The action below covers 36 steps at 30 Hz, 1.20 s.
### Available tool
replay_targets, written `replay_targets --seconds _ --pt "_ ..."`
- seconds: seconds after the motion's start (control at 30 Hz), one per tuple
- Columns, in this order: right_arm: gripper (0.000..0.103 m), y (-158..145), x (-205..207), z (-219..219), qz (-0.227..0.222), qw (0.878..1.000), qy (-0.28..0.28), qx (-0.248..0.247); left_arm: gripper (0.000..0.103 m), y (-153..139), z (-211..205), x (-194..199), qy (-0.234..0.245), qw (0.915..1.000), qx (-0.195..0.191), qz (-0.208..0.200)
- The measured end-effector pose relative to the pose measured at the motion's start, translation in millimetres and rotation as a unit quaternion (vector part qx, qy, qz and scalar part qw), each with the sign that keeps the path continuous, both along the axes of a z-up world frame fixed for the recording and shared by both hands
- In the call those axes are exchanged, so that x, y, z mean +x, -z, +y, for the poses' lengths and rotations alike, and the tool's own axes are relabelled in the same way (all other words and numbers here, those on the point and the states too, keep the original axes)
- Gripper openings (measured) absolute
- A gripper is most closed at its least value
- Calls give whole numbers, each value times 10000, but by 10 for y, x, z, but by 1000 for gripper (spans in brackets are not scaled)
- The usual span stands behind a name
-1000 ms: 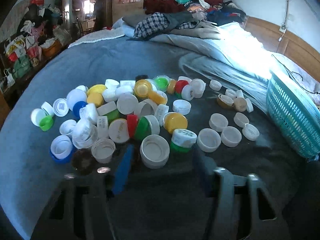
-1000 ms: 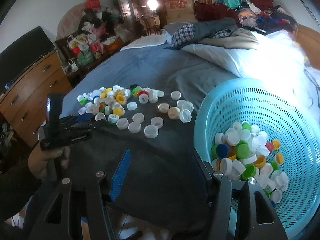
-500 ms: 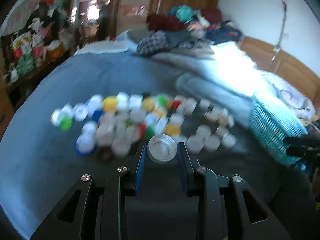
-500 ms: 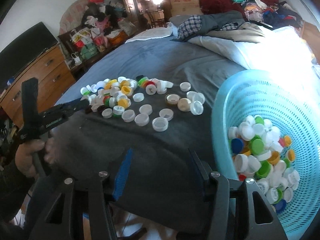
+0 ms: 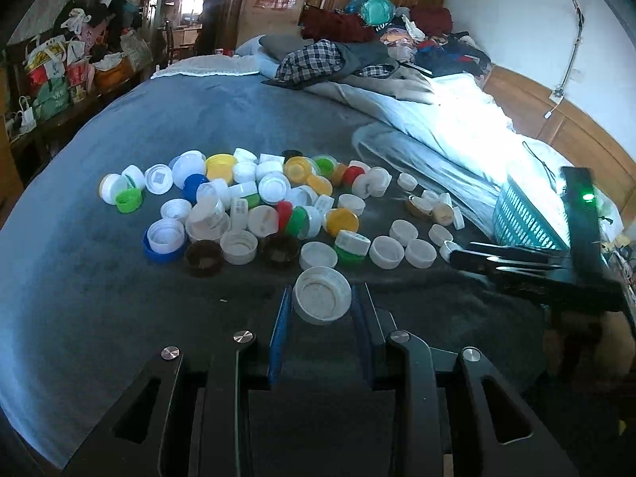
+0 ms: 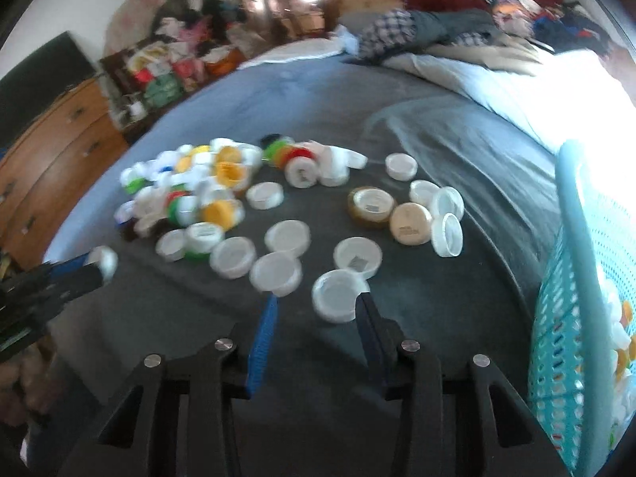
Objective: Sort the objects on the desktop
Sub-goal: 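Grasp a white cap with the left tool while the right tool grasps a white cap, then carry the white cap in the left tool while the right tool carries its white cap to the basket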
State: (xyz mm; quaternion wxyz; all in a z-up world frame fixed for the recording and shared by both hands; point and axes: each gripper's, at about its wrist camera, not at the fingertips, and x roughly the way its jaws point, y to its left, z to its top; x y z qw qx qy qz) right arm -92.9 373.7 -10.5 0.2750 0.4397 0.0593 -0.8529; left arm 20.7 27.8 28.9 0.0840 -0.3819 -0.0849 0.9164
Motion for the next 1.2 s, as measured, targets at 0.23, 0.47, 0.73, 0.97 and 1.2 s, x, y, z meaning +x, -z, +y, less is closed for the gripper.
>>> replay_targets --seconds 0.23,0.47,0.73,0.97,1.2 --pt "44 181 -144 -9 -111 9999 117 34 26 -30 103 -63 131 9999 37 -3" --pt "13 -55 -29 69 163 9997 12 -161 26 -171 170 -50 137 9998 10 106" --pt "13 -787 343 271 877 9952 -88 -423 26 -471 245 20 150 9994 18 321" --pt "13 -1432 462 707 1427 9885 192 -460 26 -931 543 -85 432 9972 26 603" --pt "13 -1915 378 1283 1694 9818 777 -375 26 -1465 1221 -477 1116 9906 121 783"
